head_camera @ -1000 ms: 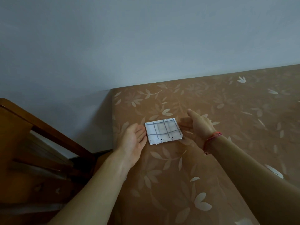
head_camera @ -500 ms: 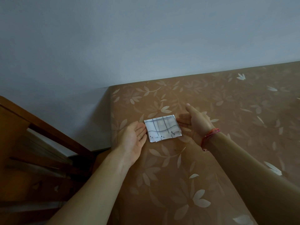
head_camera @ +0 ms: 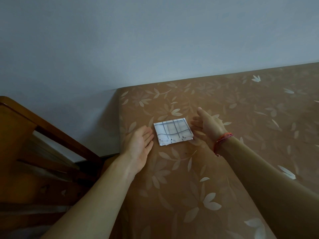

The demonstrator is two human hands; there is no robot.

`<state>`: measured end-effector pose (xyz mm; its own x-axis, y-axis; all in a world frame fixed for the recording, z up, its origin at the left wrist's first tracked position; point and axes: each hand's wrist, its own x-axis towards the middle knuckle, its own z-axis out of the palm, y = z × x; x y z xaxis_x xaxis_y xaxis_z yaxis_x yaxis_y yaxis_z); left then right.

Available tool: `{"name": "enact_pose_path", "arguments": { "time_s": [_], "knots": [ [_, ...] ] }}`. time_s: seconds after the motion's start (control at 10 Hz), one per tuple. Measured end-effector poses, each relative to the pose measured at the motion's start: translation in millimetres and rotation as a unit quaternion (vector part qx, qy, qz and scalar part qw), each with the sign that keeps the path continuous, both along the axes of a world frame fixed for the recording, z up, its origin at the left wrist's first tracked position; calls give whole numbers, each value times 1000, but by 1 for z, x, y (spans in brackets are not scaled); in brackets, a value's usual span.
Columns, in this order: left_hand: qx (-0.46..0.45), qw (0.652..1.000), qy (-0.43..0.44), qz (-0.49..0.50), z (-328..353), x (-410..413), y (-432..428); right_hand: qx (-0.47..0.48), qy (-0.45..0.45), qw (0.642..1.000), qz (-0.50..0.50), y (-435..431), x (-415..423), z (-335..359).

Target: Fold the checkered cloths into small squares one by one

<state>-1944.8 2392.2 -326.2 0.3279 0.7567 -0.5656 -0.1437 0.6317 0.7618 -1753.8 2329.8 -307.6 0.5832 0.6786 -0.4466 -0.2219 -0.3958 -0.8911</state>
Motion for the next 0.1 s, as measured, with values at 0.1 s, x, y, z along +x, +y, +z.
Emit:
{"name": "enact_pose_path", "arguments": {
  "time_s": [0.1],
  "knots": [
    [62,996,66,-9,12,-8,-14,-16,-33,999,2,-13,-9,14]
  ]
}}
